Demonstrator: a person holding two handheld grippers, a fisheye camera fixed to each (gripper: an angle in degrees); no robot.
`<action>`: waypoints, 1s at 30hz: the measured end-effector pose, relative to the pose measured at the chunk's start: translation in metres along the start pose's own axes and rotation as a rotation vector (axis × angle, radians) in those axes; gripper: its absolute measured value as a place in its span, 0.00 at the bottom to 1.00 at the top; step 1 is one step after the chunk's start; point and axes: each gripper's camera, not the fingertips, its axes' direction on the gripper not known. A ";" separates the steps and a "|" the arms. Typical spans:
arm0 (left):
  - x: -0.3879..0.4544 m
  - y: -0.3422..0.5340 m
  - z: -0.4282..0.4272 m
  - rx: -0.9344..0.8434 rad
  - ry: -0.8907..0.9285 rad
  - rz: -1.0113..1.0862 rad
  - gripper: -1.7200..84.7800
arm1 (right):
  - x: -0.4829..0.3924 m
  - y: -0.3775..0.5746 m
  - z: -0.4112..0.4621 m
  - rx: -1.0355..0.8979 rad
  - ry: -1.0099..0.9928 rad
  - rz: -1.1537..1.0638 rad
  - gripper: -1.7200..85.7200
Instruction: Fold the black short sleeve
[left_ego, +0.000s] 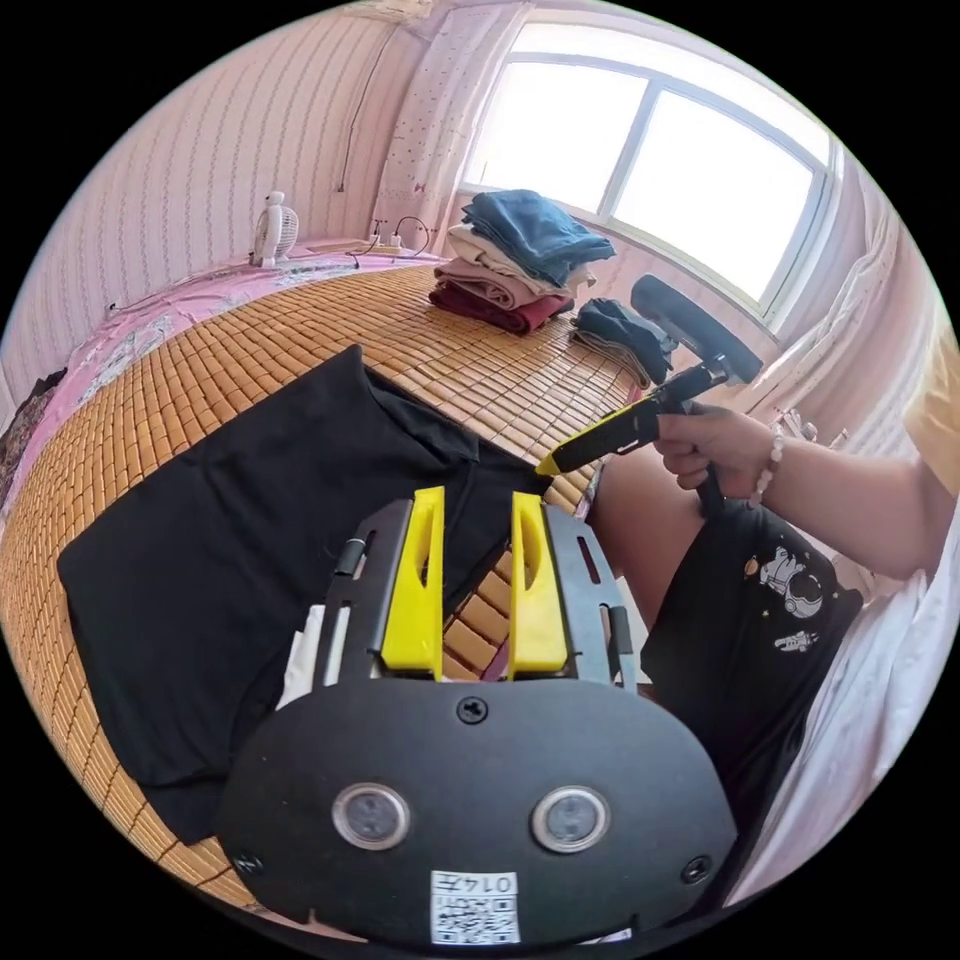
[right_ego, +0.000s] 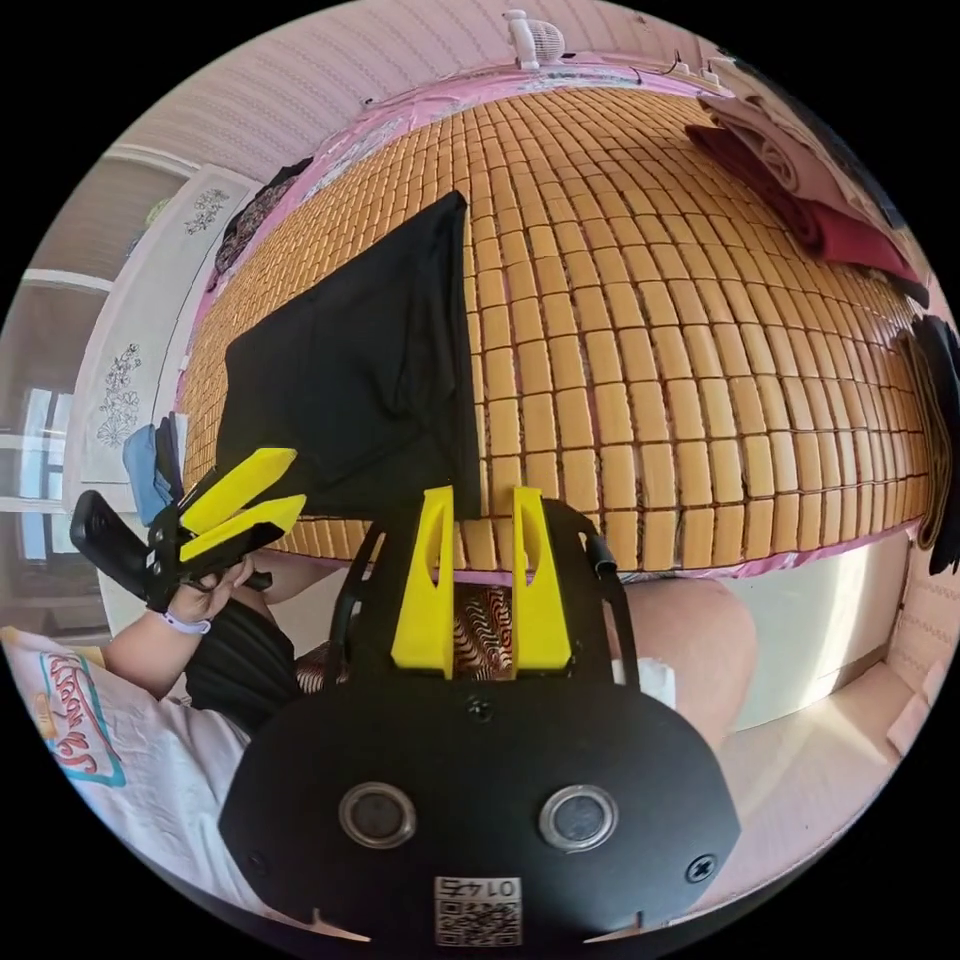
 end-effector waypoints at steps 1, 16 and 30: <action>0.007 -0.005 0.008 -0.013 -0.003 0.029 0.16 | 0.004 0.004 0.000 0.014 -0.011 -0.007 0.08; 0.053 -0.051 0.083 -0.163 0.005 0.261 0.25 | 0.117 0.052 0.021 0.159 -0.406 0.002 0.02; 0.040 -0.038 0.082 -0.210 -0.020 0.106 0.03 | 0.154 0.079 0.041 0.307 -0.509 0.042 0.07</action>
